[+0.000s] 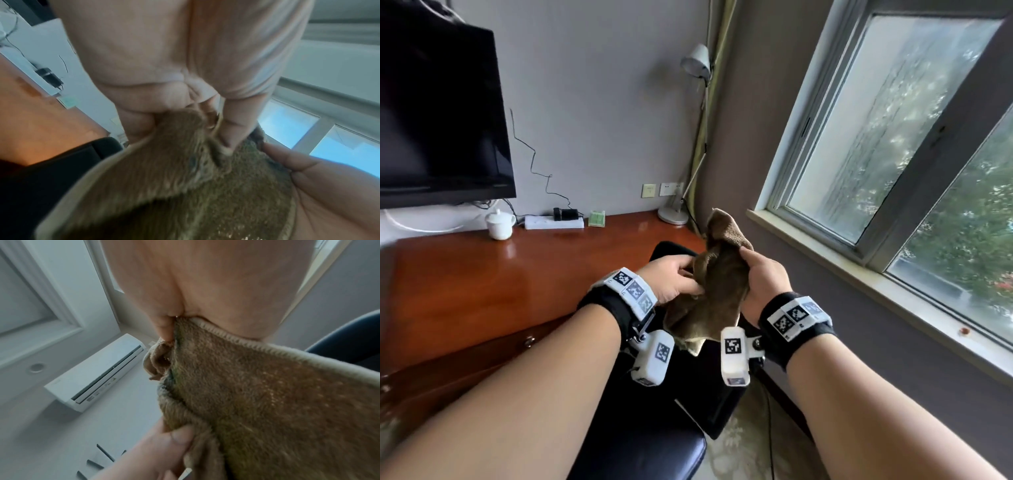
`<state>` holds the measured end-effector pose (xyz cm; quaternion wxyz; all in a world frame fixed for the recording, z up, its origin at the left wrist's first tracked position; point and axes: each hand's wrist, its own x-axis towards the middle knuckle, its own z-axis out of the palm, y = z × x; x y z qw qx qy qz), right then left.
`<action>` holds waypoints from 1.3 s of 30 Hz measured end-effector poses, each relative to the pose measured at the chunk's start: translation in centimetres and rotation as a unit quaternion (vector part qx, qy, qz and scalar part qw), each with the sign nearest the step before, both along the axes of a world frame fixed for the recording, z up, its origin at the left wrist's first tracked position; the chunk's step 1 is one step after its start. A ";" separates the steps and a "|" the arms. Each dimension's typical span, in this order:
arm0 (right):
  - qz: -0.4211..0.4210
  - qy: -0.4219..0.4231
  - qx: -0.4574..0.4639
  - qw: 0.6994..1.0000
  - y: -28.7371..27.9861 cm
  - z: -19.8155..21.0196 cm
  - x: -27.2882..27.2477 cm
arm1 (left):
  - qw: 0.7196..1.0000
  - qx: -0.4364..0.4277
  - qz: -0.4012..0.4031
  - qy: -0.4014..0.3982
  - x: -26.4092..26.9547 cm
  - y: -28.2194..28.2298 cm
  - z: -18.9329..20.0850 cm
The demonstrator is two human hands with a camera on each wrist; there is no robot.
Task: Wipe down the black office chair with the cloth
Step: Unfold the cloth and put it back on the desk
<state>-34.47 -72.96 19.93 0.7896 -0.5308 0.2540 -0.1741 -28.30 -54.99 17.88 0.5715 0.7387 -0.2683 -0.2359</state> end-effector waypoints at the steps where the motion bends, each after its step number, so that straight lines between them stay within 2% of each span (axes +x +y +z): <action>1: 0.007 0.002 0.005 1.000 0.4 -0.1 0.2 | 0.999 0.028 0.024 -0.030 0.5 0.8 0.0; 3: 0.040 0.013 0.025 0.999 1.8 -0.3 0.4 | 0.995 0.051 0.070 -0.054 1.4 2.9 0.2; 6: 0.091 0.031 0.027 0.995 4.2 -1.2 1.1 | 0.990 0.024 0.130 -0.048 2.1 6.2 -0.2; 8: 0.157 0.035 0.022 0.987 5.8 -2.0 1.8 | 0.987 -0.001 0.161 -0.024 2.5 8.6 -0.8; 11: 0.250 0.039 0.035 0.967 9.3 -2.5 3.0 | 0.982 -0.015 0.189 -0.010 2.8 12.6 -0.9; 16: 0.288 0.079 0.054 0.953 16.4 -4.0 7.7 | 0.978 0.035 0.205 0.005 6.2 20.9 -0.8; 21: 0.255 0.060 -0.040 0.964 25.9 -6.1 14.7 | 0.974 0.105 0.199 0.006 10.6 30.9 -2.1; 25: 0.245 0.061 -0.046 0.966 32.9 -8.4 20.7 | 0.969 0.200 0.142 0.008 14.9 39.6 -4.2; 27: 0.214 0.062 -0.037 0.974 35.4 -9.6 23.5 | 0.952 0.277 0.131 -0.019 17.6 43.6 -5.5; 30: 0.172 0.080 -0.020 0.982 38.0 -11.6 26.9 | 0.916 0.357 0.170 -0.067 20.9 47.8 -7.8; 34: 0.156 0.094 -0.020 0.983 40.0 -13.7 29.4 | 0.903 0.342 0.251 -0.066 24.1 51.4 -10.7; 39: 0.181 0.141 -0.091 0.969 40.0 -16.3 31.9 | 0.900 0.284 0.329 -0.008 26.7 53.9 -14.1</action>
